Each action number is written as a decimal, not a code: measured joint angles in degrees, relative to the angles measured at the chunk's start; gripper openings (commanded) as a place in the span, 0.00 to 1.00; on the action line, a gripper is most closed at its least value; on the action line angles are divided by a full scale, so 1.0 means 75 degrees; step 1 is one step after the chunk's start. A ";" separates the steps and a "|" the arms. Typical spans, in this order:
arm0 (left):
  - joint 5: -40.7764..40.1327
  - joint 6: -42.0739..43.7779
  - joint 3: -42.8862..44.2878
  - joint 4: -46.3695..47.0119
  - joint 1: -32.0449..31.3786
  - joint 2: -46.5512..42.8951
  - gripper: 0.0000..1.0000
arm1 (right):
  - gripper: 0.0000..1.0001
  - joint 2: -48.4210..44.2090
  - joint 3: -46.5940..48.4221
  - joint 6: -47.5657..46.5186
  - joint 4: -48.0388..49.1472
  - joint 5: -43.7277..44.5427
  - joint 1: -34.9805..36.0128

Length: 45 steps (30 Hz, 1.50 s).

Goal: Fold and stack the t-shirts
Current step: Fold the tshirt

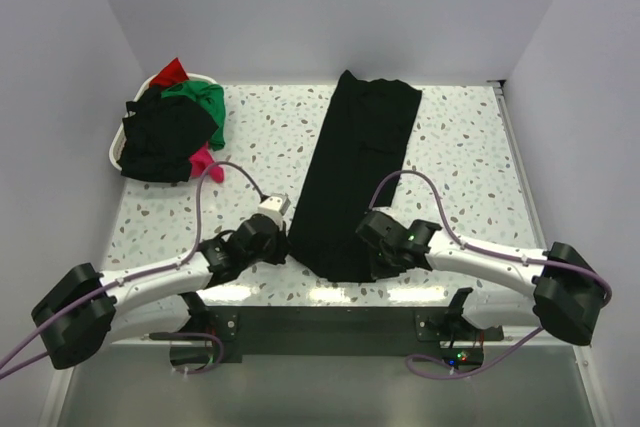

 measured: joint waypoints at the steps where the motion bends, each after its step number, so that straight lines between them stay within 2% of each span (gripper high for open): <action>1: -0.0026 0.0041 0.0015 0.0128 0.0000 0.0061 0.00 | 0.00 0.0000 0.0087 -0.0003 -0.0073 0.0140 -0.0003; 7: -0.0175 0.0256 0.0154 0.1011 0.0000 0.0297 0.00 | 0.00 -0.0198 0.0513 -0.0125 -0.0224 0.0901 -0.0248; 20: -0.0297 0.0825 0.0895 0.2809 0.0256 0.1518 0.00 | 0.00 -0.0632 0.0758 -0.1192 0.0414 0.1416 -0.2037; 30: 0.0160 0.1259 0.1988 0.4016 0.1017 0.3104 0.00 | 0.00 0.0187 0.1148 -0.1816 0.1297 0.1413 -0.3110; 45: 0.1052 0.1489 0.3943 0.4590 0.2151 0.5228 0.00 | 0.00 0.1740 0.2489 -0.2180 0.1821 0.1842 -0.3934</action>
